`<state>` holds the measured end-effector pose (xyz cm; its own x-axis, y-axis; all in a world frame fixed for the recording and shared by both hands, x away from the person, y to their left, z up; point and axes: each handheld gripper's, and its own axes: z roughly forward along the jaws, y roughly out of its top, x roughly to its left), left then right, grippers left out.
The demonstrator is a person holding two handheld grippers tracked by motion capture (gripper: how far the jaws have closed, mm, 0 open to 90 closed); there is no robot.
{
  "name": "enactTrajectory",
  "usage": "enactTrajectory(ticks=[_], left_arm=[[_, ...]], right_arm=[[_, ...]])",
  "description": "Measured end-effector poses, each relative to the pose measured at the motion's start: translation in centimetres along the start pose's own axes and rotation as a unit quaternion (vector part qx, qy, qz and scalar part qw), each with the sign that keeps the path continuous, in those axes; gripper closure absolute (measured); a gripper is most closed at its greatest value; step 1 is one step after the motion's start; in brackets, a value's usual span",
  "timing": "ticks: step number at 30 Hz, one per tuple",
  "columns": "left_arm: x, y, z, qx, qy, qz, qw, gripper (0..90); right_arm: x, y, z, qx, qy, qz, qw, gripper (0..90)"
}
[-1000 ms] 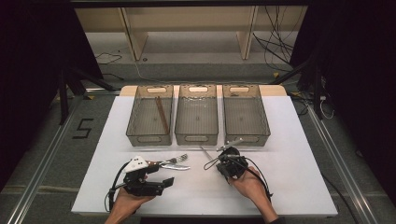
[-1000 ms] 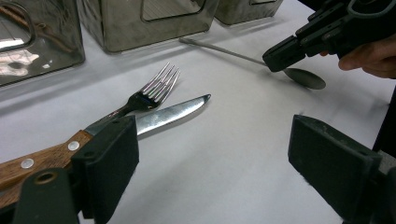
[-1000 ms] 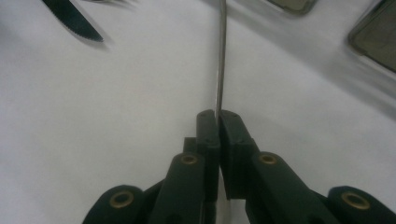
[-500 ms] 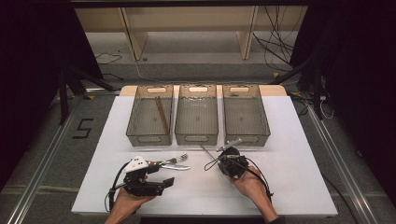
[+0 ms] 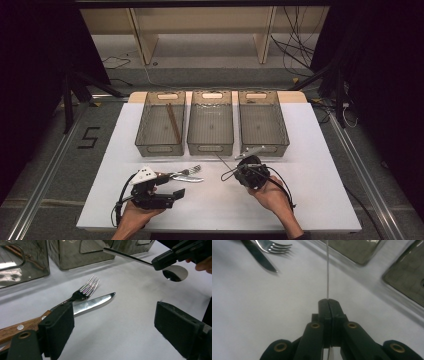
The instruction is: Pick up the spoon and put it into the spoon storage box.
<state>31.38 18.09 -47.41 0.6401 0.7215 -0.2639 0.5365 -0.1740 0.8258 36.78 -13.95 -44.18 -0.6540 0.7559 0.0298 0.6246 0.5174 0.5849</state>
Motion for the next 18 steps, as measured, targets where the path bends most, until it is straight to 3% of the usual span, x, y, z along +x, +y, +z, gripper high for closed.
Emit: enactTrajectory(ticks=[8, 18], left_arm=[[0.3, -0.1, -0.2, -0.01, 0.006, 0.0, 0.9999, 16.1], [0.4, -0.2, -0.4, -0.021, 0.01, 0.016, 0.9996, 16.0]], right_arm=[[0.1, 0.9, -1.3, -0.024, 0.01, -0.002, 0.9996, 90.0], [-1.0, 4.1, -2.0, -0.067, 0.017, 0.015, 0.9975, 90.0]])
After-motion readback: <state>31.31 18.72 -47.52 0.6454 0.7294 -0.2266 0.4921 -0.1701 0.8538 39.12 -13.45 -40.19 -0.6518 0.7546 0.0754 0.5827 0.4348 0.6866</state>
